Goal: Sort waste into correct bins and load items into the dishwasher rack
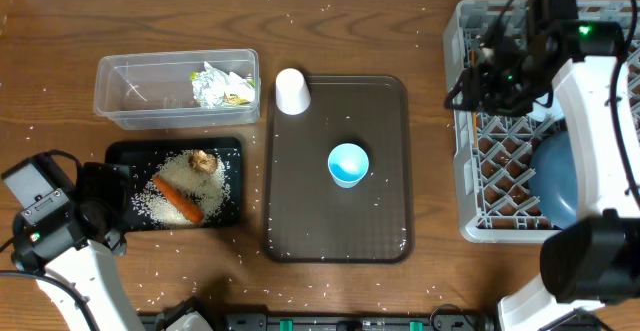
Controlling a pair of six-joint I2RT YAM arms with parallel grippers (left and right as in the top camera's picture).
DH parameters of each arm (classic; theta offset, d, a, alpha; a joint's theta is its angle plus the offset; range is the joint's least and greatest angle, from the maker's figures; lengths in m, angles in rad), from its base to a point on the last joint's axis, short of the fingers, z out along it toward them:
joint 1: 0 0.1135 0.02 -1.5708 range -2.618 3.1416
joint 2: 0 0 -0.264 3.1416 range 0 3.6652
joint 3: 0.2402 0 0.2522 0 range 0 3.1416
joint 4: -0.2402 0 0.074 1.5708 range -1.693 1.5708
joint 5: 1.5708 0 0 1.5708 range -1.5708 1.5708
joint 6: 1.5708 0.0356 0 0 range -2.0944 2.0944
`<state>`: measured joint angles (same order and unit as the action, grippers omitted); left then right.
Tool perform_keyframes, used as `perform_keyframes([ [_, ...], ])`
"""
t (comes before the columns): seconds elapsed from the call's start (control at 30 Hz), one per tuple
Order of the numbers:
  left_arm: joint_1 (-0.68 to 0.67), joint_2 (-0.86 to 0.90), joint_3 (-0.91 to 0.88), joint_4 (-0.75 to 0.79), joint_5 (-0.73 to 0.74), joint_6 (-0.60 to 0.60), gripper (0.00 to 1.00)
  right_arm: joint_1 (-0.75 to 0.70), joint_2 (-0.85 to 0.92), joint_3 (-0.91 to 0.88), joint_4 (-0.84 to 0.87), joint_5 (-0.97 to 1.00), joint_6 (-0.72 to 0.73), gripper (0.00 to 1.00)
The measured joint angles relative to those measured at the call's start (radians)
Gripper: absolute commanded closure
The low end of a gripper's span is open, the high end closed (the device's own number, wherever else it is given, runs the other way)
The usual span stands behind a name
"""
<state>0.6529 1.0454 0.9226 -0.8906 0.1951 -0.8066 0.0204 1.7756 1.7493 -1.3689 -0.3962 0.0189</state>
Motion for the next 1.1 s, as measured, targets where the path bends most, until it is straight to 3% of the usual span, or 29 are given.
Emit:
perform_keyframes([
  [0.07, 0.000, 0.000, 0.000, 0.000, 0.000, 0.000, 0.02, 0.041, -0.021, 0.000, -0.015, 0.012, 0.001, 0.39],
  [0.1, 0.000, 0.000, 0.000, 0.000, 0.000, 0.000, 0.02, 0.061, -0.028, 0.000, -0.016, 0.026, 0.008, 0.04],
  [0.13, 0.000, 0.000, 0.000, 0.000, 0.000, 0.000, 0.02, 0.080, -0.031, 0.000, -0.011, 0.041, 0.024, 0.01],
  [0.5, 0.000, 0.000, 0.000, 0.000, 0.000, 0.000, 0.02, 0.200, -0.032, -0.044, 0.077, 0.170, 0.084, 0.01],
  [1.1, 0.000, 0.000, 0.000, 0.000, 0.000, 0.000, 0.02, 0.200, -0.032, -0.044, 0.083, 0.188, 0.096, 0.01],
])
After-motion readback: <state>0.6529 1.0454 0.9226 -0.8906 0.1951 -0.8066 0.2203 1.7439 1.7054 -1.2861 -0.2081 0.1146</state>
